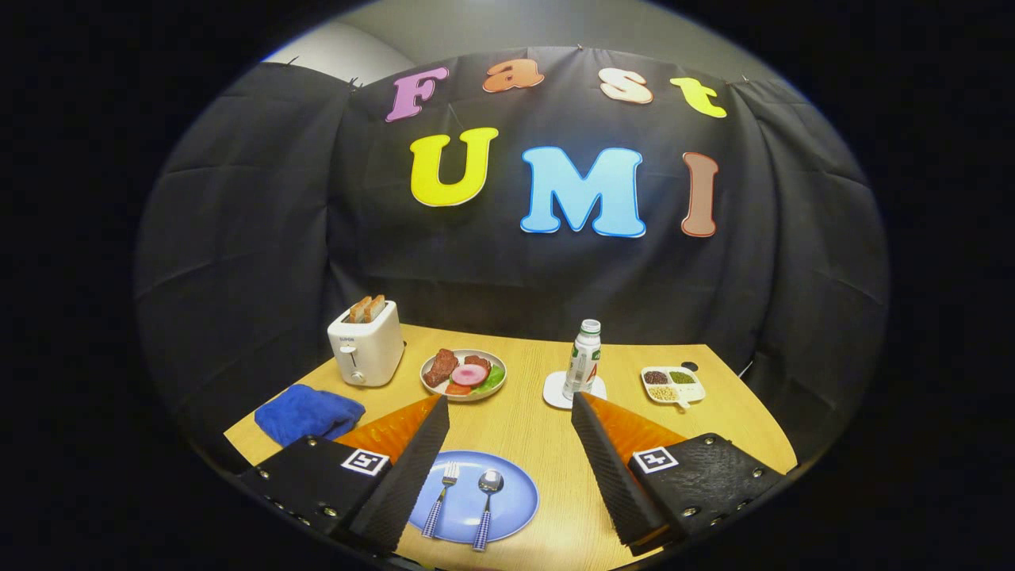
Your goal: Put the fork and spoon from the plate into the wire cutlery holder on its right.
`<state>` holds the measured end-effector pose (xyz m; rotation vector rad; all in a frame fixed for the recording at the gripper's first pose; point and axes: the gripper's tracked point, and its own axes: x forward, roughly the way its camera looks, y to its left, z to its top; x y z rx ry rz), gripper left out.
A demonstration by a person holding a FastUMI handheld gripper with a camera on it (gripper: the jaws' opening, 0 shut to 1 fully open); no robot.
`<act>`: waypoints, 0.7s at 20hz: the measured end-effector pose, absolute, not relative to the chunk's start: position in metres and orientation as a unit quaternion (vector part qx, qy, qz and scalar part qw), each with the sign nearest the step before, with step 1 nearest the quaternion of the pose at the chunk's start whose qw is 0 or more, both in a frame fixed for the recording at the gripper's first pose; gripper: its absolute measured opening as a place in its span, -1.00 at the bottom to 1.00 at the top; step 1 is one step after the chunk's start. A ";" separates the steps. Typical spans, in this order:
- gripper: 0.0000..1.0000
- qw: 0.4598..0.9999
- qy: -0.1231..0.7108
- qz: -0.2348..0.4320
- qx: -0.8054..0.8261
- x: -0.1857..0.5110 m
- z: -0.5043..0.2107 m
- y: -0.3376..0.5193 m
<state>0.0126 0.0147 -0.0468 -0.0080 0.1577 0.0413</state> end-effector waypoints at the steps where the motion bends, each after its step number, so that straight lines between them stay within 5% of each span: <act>1: 0.92 0.995 0.094 0.025 -0.003 0.013 -0.054 0.017; 14: 0.93 0.963 0.263 0.054 -0.015 0.021 -0.163 0.038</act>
